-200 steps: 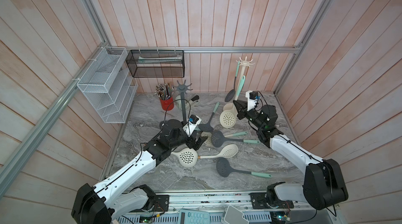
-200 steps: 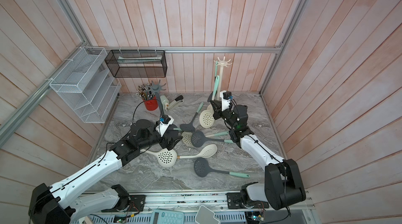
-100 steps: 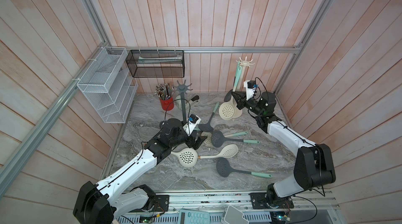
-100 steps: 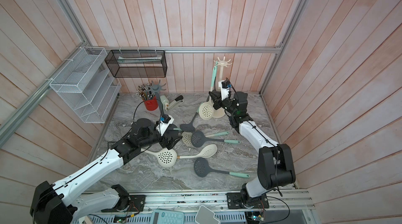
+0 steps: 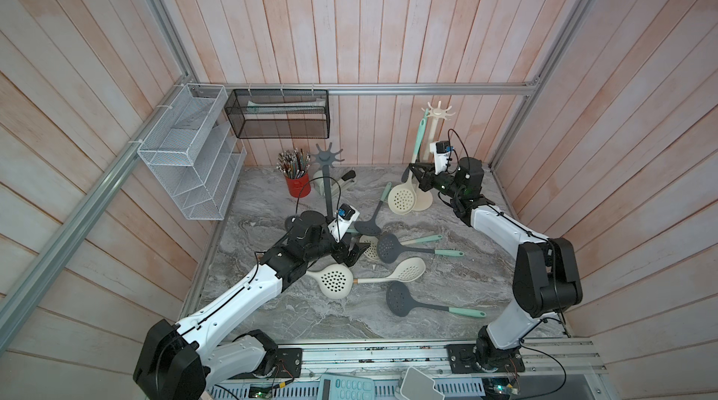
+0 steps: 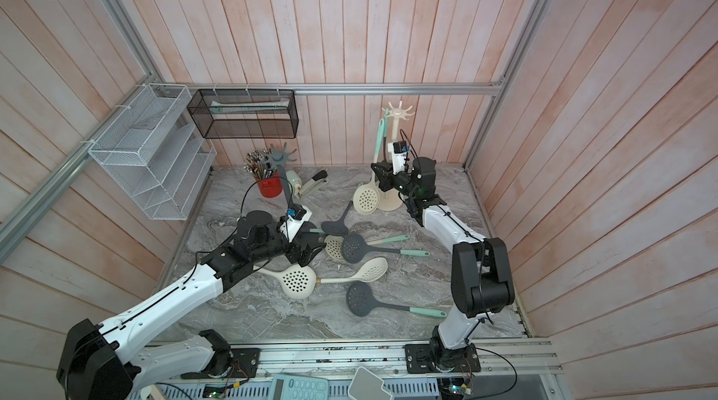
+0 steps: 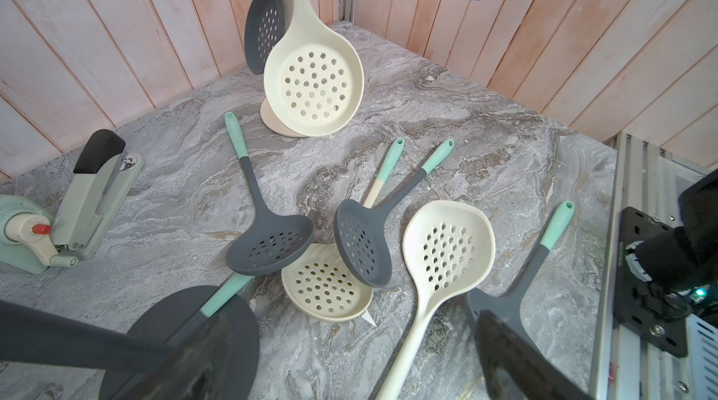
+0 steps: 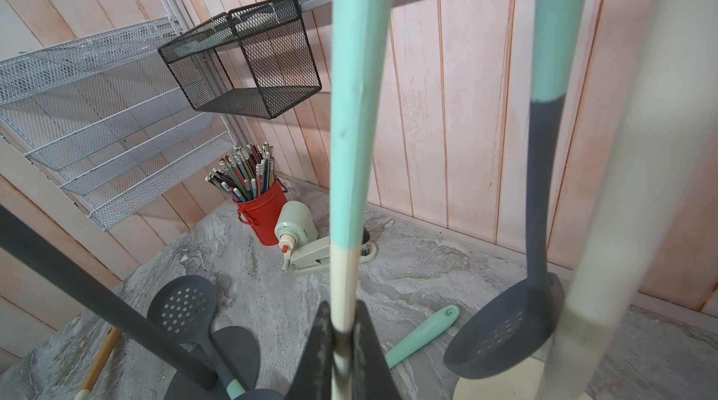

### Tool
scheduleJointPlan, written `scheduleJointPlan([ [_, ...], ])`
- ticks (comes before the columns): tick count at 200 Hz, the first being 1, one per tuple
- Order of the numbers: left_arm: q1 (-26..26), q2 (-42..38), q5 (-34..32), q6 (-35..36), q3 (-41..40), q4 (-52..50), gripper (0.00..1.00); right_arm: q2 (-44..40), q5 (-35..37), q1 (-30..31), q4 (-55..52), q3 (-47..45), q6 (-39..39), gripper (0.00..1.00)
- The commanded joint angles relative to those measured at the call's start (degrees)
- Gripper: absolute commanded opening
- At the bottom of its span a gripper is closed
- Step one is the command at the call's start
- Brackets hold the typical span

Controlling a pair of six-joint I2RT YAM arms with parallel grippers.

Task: Hang the skimmer on the kitchen utensil rack
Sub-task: Hang the skimmer on the rack.

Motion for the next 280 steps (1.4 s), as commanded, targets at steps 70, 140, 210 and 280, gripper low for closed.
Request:
scheduleJointPlan([
  [70,0.3,-0.3,0.6,0.8,-0.4,1.3,0.98,2.6,3.1,0.8,0.2,5.8,3.0,0.02],
  [140,0.3,-0.5,0.5,0.9,-0.4,1.3,0.98,3.4,3.6,0.1,0.9,5.5,5.3,0.02],
  [210,0.3,-0.8,0.4,0.9,-0.4,1.3,0.98,3.5,5.6,-0.2,2.4,4.7,8.1,0.02],
  [280,0.3,-1.1,0.4,0.6,-0.3,1.2,0.98,3.7,9.9,-0.2,1.0,3.2,10.9,0.09],
])
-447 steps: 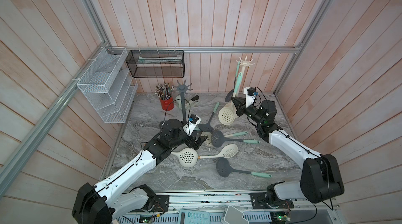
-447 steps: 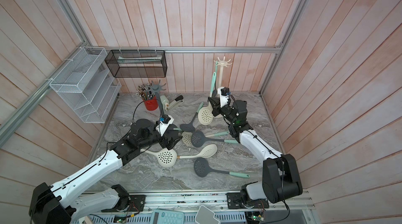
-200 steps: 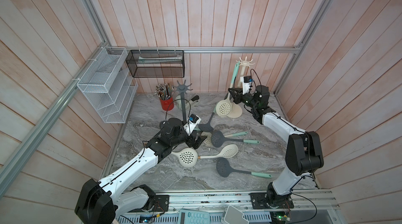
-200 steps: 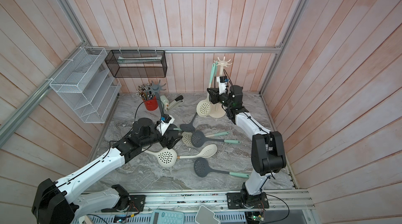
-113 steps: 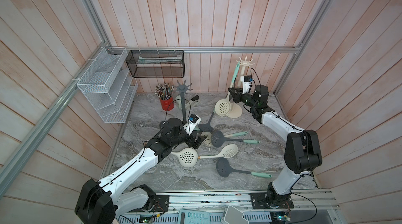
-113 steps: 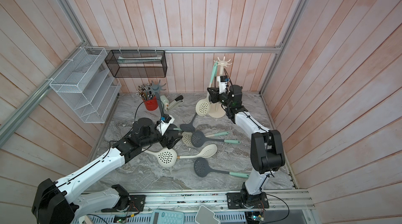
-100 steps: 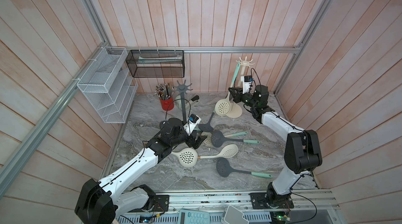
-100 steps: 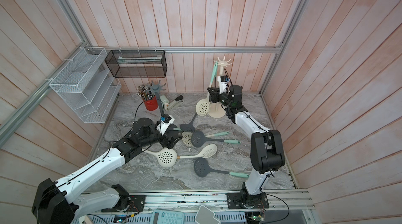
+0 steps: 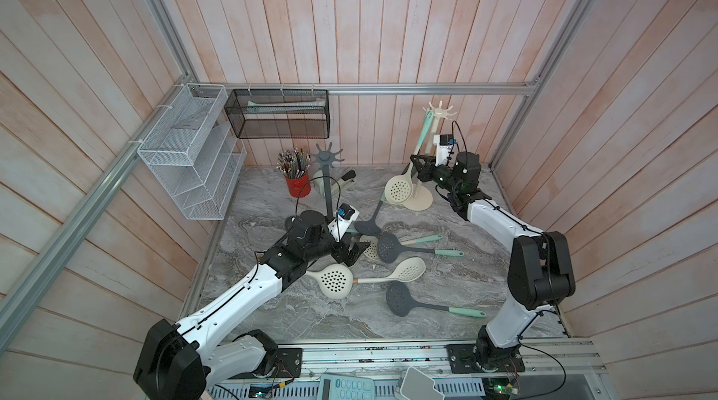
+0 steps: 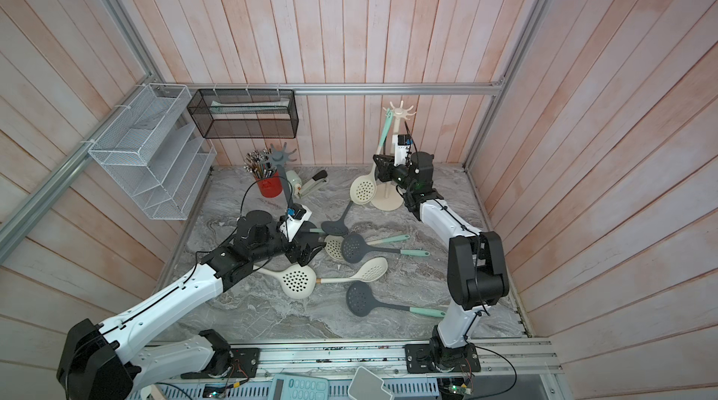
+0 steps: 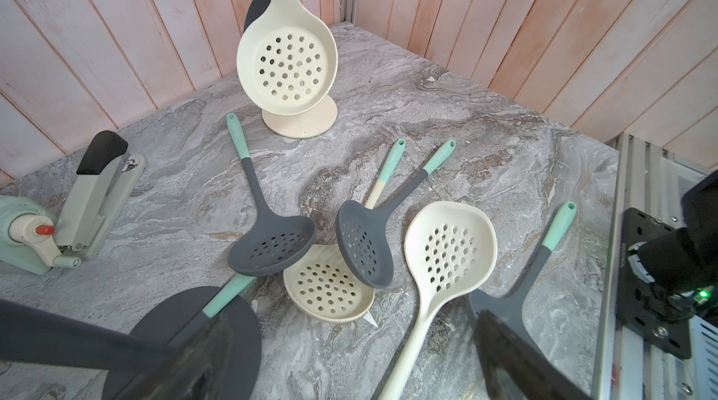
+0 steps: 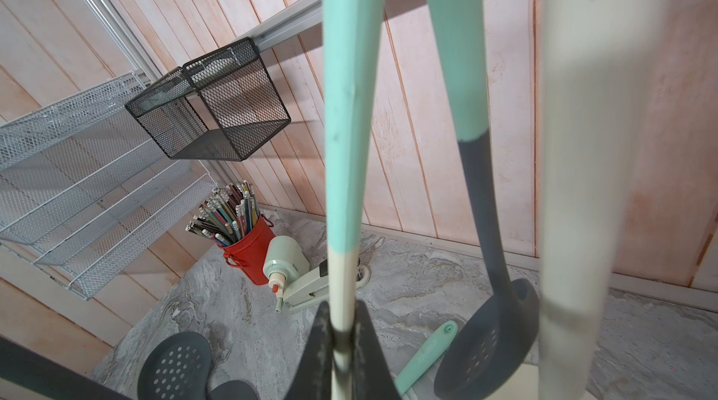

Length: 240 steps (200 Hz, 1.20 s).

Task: Hang the skimmer on the kitchen utensil rack
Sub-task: Hang the skimmer on the rack, then pick up the skimmer from the center of the board.

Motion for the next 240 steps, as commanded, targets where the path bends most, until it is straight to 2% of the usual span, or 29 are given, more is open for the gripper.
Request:
scheduleJointPlan([
  [1,0.2,-1.1,0.4,0.5,-0.3,1.0,0.98,0.7,3.6,-0.3,-0.3,-1.0,2.4,0.1],
  [26,0.2,-1.3,0.5,0.3,-0.2,1.0,0.99,0.0,5.8,-0.1,-2.4,-1.2,2.2,0.2],
  [66,0.2,-1.9,-0.3,0.0,-0.1,0.8,0.99,-3.9,9.0,0.0,-3.7,-3.9,2.4,0.44],
  [95,0.2,-2.0,-1.6,-0.6,0.1,0.3,0.99,-8.4,11.0,0.2,-3.9,-9.0,4.0,0.52],
  [138,0.2,-2.4,-2.4,-1.5,0.5,-0.2,0.99,-17.1,16.7,1.5,-5.6,-20.9,10.3,0.54],
  [188,0.1,-2.5,-1.6,-2.2,0.8,-0.4,0.98,-27.4,25.1,2.9,-12.7,-35.9,26.3,0.54],
  [240,0.0,-3.0,-1.4,-2.1,1.2,-0.6,0.98,-36.6,29.8,2.4,-21.3,-44.6,43.4,0.54],
])
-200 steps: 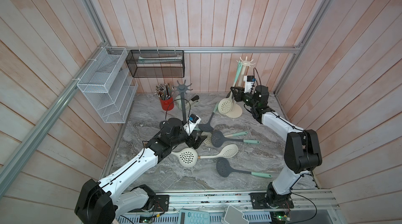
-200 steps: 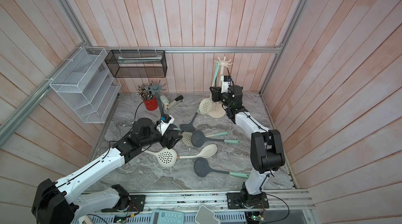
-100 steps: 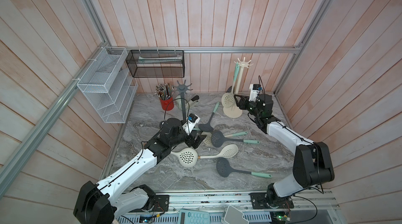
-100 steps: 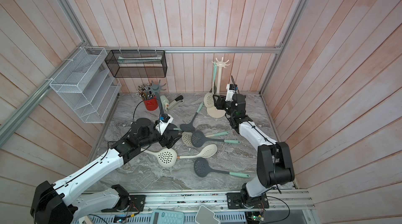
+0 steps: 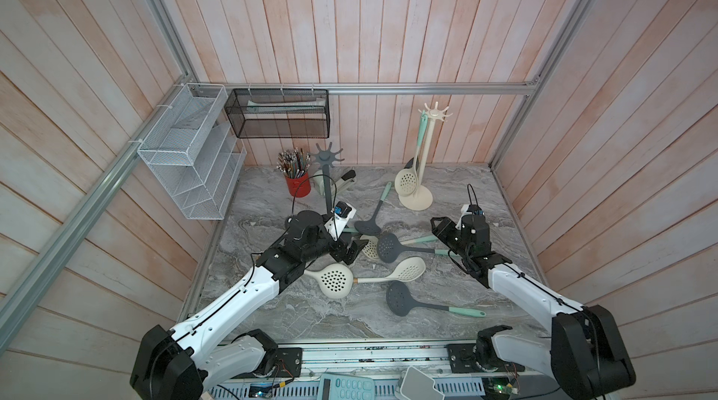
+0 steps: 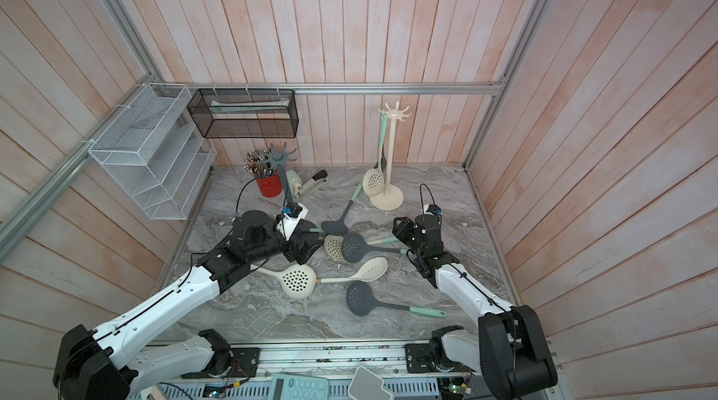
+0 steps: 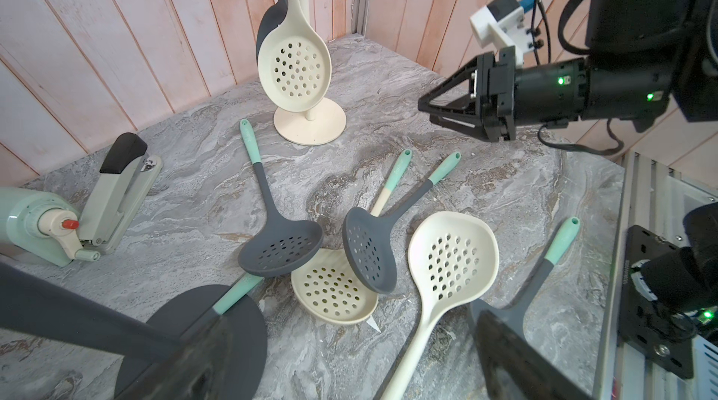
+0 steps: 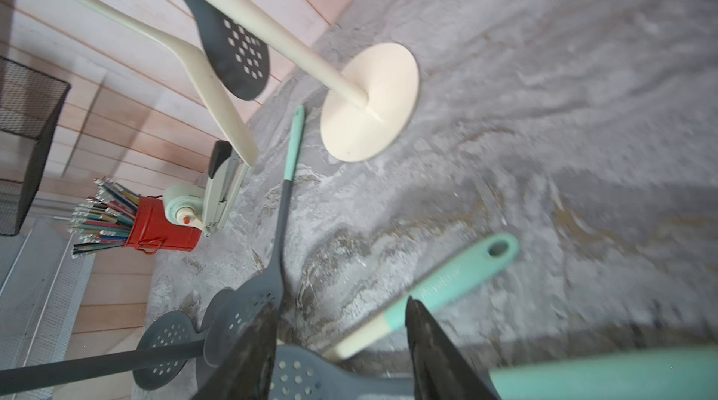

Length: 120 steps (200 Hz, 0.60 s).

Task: Hang the skimmer on the kitchen utensil rack
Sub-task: Pick up the skimmer from the center of the board.

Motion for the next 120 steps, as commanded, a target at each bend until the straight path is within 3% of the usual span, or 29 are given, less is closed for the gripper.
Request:
scheduleJointPlan([
  [1,0.0,-0.9,0.4,-0.4,1.2,-0.3,0.98,-3.4,3.8,-0.3,-5.8,-2.2,11.7,0.54],
  [75,-0.9,-0.6,0.6,-0.3,1.1,-0.4,0.98,-2.7,-1.1,-1.8,-10.6,-5.2,29.5,0.52],
  [120,-0.9,-0.4,0.6,-0.2,1.1,-0.4,0.98,2.5,-5.5,-3.3,-9.5,-4.8,34.2,0.51],
])
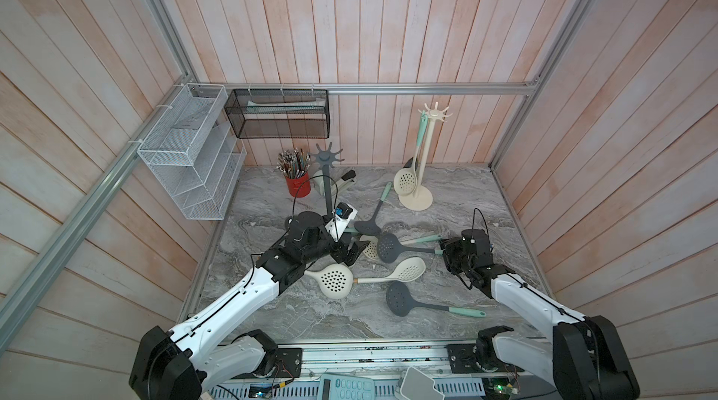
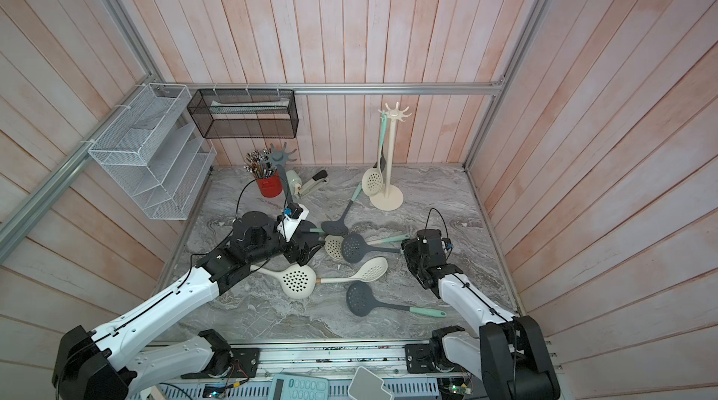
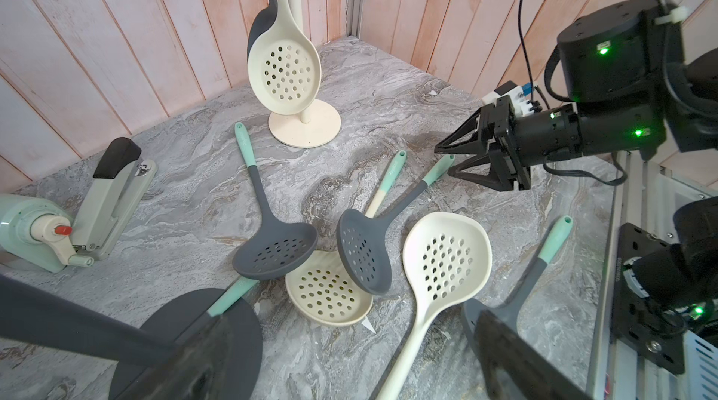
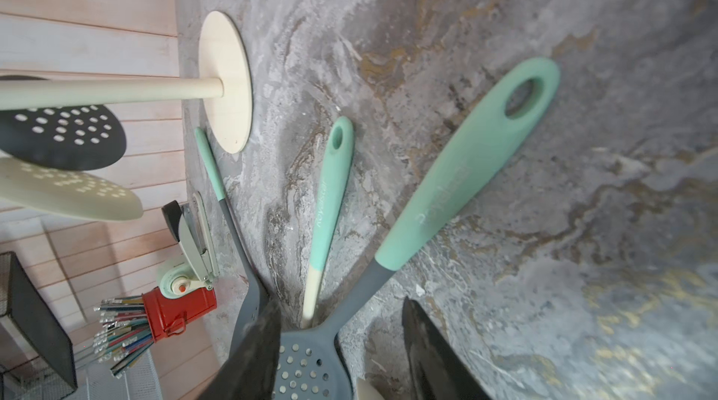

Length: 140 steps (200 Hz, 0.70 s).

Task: Hang the skimmer on the kitchen utensil rack
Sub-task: Pick up the skimmer from the center of the board.

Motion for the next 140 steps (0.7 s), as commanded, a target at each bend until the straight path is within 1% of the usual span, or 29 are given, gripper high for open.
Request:
scheduleJointPlan([
  [1,-0.2,-0.3,0.6,-0.2,1.0,-0.3,0.98,2.7,-3.5,-0.9,-0.2,-0.1,4.9,0.51],
  [35,-0.2,-0.5,0.5,-0.1,0.9,-0.3,0.98,8.0,-7.6,-1.1,5.6,-0.7,7.5,0.5],
  [78,-0.2,-0.9,0.7,0.1,0.7,-0.1,0.98,12.7,-6.8,-1.1,10.3,0.3,10.1,0.48],
  [100,-0.2,-1.0,0.6,0.3,0.6,-0.1,0.98,14.4,-5.8,-1.1,12.3,0.5,12.2,0.43],
  [119,-0.2,-1.1,0.7,0.4,0.6,-0.1,0.98,16.2,-5.7,-1.1,13.5,0.9,14.0,0.41],
  [140,-0.2,-1.1,0.7,0.6,0.5,-0.1,0.98,18.3,-5.5,-1.2,16.0,1.0,15.3,0.37],
])
